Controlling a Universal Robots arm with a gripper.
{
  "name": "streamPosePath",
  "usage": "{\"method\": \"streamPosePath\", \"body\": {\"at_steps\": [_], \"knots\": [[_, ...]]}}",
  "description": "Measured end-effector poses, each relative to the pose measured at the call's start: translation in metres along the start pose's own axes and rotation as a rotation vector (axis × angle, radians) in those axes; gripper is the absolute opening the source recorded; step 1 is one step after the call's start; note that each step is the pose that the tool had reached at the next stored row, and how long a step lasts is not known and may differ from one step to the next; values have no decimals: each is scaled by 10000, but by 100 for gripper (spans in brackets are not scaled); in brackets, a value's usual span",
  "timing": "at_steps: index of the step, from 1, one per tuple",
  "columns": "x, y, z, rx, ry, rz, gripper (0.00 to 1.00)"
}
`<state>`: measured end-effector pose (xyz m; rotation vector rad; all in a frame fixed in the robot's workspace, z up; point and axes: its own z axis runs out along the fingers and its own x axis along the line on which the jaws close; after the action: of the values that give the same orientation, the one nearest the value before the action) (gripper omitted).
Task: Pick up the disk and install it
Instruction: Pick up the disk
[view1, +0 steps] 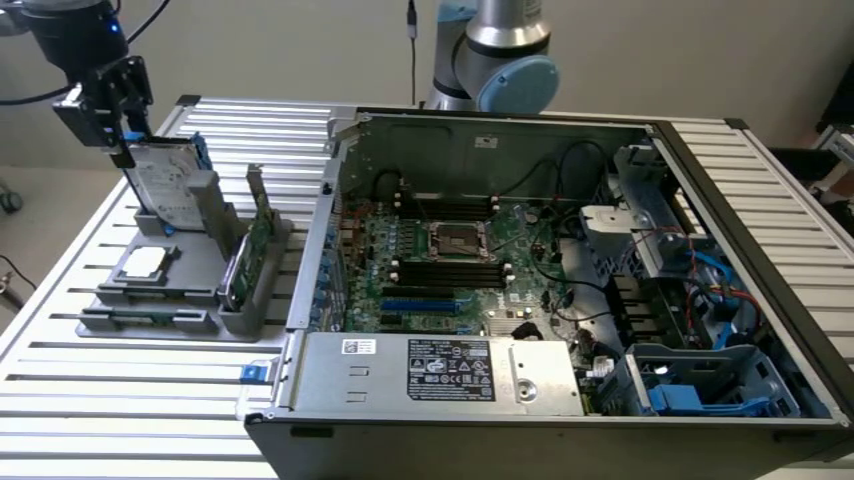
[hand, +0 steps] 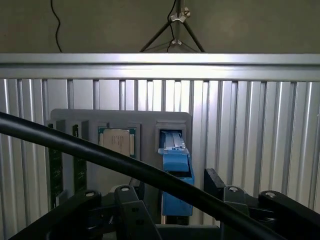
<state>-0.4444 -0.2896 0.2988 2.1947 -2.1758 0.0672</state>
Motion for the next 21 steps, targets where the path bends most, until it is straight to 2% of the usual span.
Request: {"method": "streamPosePath", "body": {"at_steps": [5, 10, 13, 21], "knots": [[-7, 2, 89, 5, -19, -52, 60], [-8, 11, 114, 6, -125, -58, 60], [-8, 15, 117, 5, -166, -59, 60], [-8, 24, 122, 7, -191, -60, 60]]}}
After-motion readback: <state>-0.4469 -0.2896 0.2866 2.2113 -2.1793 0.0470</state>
